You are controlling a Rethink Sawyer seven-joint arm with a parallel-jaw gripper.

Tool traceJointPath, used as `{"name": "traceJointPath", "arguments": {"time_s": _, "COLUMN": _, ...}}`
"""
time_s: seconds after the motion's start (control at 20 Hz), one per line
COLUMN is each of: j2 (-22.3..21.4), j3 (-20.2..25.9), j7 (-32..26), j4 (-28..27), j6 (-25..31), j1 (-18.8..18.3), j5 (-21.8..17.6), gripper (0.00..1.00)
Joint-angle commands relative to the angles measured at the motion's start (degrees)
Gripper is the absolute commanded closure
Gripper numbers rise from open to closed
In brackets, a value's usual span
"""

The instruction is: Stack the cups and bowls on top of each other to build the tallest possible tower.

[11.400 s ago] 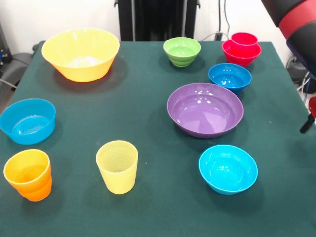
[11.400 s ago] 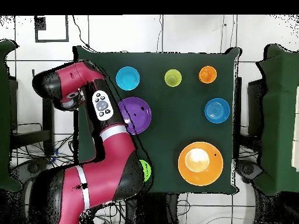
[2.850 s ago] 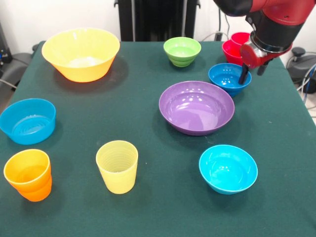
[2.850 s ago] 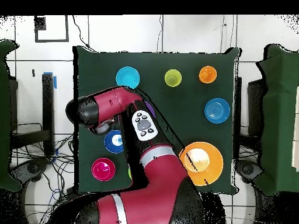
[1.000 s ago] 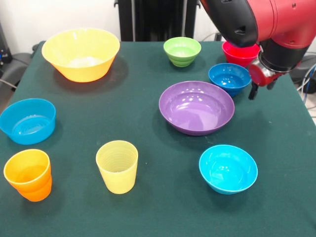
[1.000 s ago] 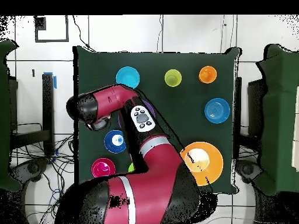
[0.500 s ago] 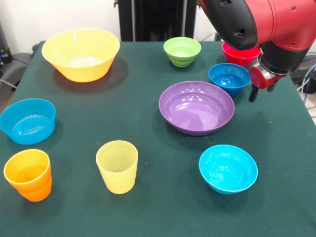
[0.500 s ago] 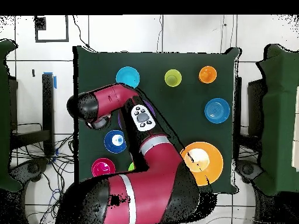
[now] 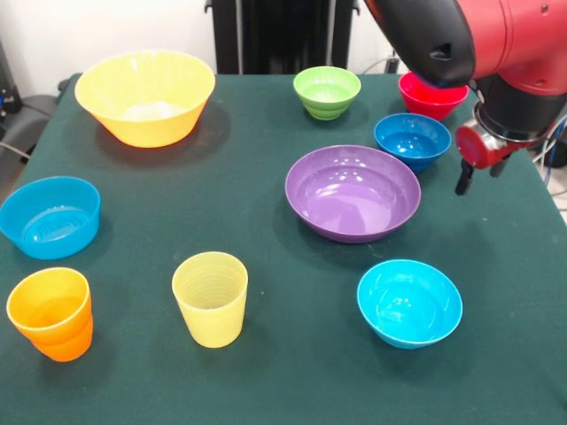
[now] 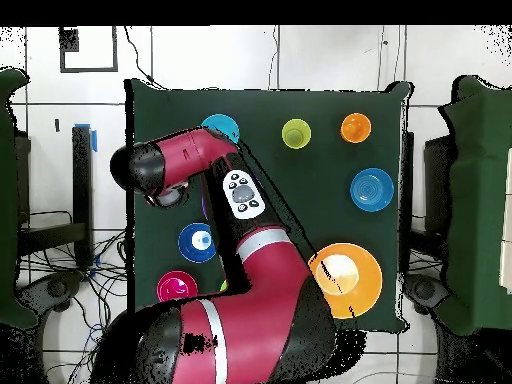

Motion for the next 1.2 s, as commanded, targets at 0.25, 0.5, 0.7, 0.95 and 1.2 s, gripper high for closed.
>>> {"name": "traceJointPath", "arguments": {"time_s": 0.25, "j2": 2.97, "j3": 1.90, "j7": -13.97, "j4": -11.38, "j6": 7.09, "j1": 0.46, "j5": -4.56, "gripper": 0.00}}
{"name": "traceJointPath", "arguments": {"time_s": 0.5, "j2": 3.82, "j3": 0.95, "j7": -14.98, "j4": -11.67, "j6": 7.93, "j1": -0.91, "j5": -4.96, "gripper": 0.00}}
{"name": "traceJointPath", "arguments": {"time_s": 0.7, "j2": 4.16, "j3": -0.23, "j7": -13.91, "j4": -8.64, "j6": 5.21, "j1": -2.85, "j5": -5.49, "gripper": 0.00}}
{"name": "traceJointPath", "arguments": {"time_s": 0.95, "j2": 4.80, "j3": -0.62, "j7": -12.41, "j4": -5.55, "j6": 1.06, "j1": -4.32, "j5": -6.46, "gripper": 0.00}}
{"name": "traceJointPath", "arguments": {"time_s": 1.2, "j2": 5.00, "j3": -0.68, "j7": -10.76, "j4": -3.45, "j6": -0.35, "j1": -4.98, "j5": -7.46, "gripper": 0.00}}
